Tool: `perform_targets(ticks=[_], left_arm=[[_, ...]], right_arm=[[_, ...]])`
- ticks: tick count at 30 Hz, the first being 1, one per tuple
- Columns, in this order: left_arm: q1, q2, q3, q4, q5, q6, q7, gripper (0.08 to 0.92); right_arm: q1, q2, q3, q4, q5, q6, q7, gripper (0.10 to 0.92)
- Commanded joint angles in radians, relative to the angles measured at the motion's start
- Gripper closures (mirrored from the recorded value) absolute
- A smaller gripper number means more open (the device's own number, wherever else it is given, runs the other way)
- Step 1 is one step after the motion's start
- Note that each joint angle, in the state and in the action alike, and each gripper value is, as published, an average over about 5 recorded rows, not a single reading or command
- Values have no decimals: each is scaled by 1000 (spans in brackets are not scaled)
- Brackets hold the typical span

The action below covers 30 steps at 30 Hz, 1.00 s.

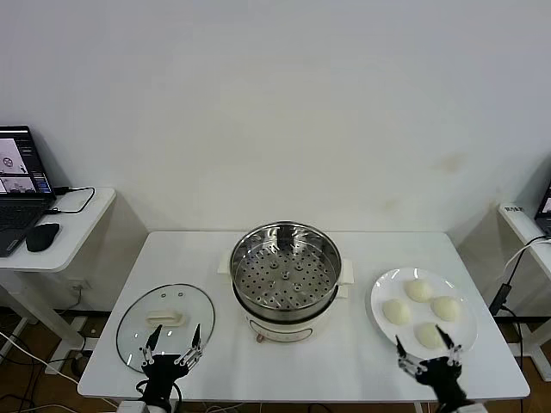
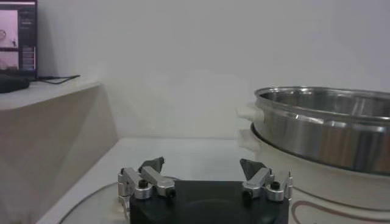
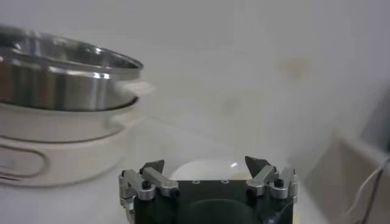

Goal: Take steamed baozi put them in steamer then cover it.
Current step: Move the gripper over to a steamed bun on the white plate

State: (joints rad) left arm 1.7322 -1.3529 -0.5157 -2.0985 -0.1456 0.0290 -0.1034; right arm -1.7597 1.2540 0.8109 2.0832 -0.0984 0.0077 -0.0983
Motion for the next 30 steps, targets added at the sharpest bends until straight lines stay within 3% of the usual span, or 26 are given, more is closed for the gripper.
perform_targets(ticks=[1, 7, 18, 25, 30], left_arm=[[-6, 5, -2, -4, 75, 2, 25, 177], [-17, 7, -8, -15, 91, 5, 27, 177], [-20, 3, -25, -17, 110, 0, 20, 177], [-25, 10, -39, -16, 103, -8, 15, 177], [-28, 10, -47, -15, 98, -19, 9, 177]], right_arm=[[131, -180, 109, -51, -329, 14, -32, 203], [203, -400, 181, -133, -412, 29, -173, 202], [438, -821, 38, -388, -351, 20, -502, 202], [804, -972, -415, -558, -123, -25, -723, 203], [1168, -949, -814, -679, -52, -20, -829, 203]])
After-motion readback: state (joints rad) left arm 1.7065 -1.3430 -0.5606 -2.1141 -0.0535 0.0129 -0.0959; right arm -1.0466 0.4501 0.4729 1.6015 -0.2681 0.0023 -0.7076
